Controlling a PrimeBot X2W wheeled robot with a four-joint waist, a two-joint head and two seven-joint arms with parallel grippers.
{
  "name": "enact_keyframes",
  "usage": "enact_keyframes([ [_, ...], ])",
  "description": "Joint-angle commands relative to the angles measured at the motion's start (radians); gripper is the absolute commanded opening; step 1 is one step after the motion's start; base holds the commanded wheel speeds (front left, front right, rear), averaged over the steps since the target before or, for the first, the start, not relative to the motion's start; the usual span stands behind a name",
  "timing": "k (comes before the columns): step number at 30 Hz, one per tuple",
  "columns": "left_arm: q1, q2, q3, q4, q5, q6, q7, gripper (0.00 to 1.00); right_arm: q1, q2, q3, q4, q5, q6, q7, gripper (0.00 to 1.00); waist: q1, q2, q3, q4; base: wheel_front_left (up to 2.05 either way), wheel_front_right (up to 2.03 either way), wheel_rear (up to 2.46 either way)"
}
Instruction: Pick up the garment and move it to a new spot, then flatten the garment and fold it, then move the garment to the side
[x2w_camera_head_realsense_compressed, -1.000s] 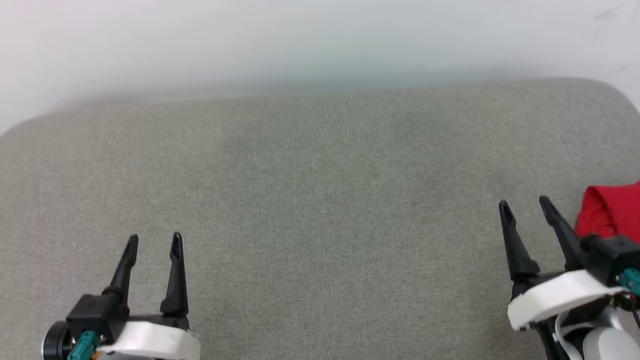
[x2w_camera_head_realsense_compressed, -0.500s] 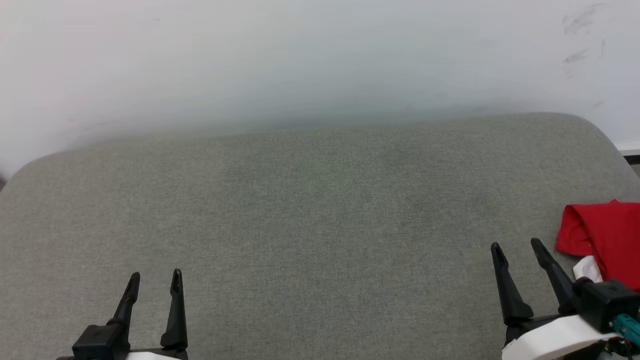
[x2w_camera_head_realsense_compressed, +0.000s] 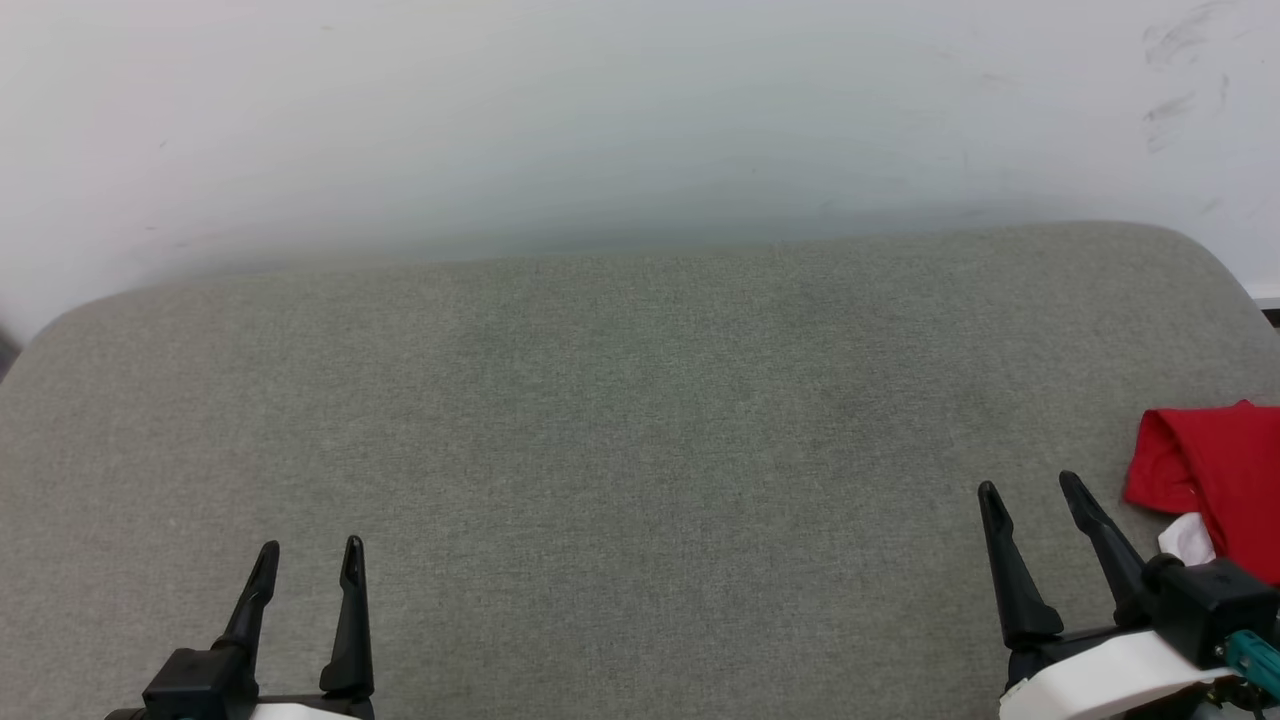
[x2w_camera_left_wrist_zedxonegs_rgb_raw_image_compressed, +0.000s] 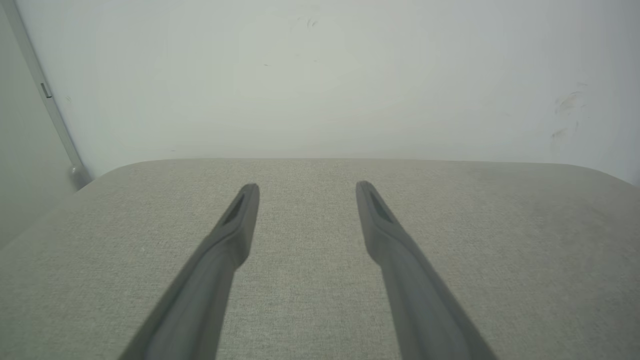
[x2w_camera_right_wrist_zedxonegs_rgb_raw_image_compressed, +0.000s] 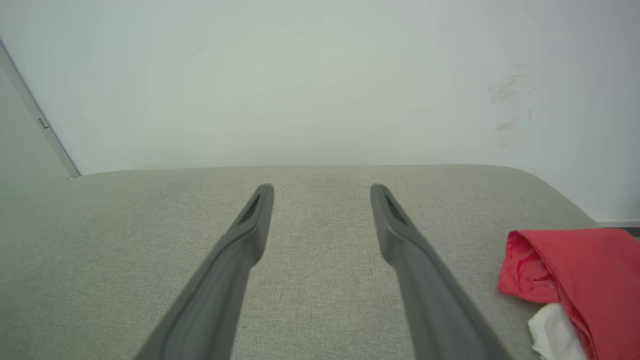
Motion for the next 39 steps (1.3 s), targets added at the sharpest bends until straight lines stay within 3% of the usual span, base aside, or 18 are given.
enact_keyframes([
  [1,-0.006,-0.002,0.005,0.001,0.007,-0.001,-0.005,1.00,0.002,0.005,-0.002,-0.002,-0.002,-0.001,-0.004,1.00,0.0000,-0.0001,0.001,0.001,0.00,0.00,0.00],
  [7,-0.006,-0.003,0.014,0.003,0.015,-0.010,-0.005,1.00,0.005,0.006,-0.003,0.004,-0.004,-0.001,-0.010,1.00,0.0000,-0.0001,0.007,0.004,0.00,0.00,0.00],
  [8,0.000,-0.003,0.012,0.005,0.007,-0.009,0.000,0.00,0.001,0.001,-0.001,0.006,0.000,0.000,-0.005,0.00,0.0000,-0.0001,0.007,0.004,0.00,0.00,0.00],
  [12,0.012,-0.018,0.006,0.042,0.001,-0.009,0.005,0.00,0.012,0.001,0.002,0.044,0.004,0.000,-0.002,0.00,0.0000,-0.0001,0.007,0.004,0.00,0.00,0.00],
  [39,-0.080,-0.059,0.056,0.114,-0.447,-0.060,0.128,0.00,-0.064,-0.024,-0.005,0.153,0.524,0.000,0.013,0.00,0.0000,-0.0001,0.008,0.010,0.00,0.00,0.00],
])
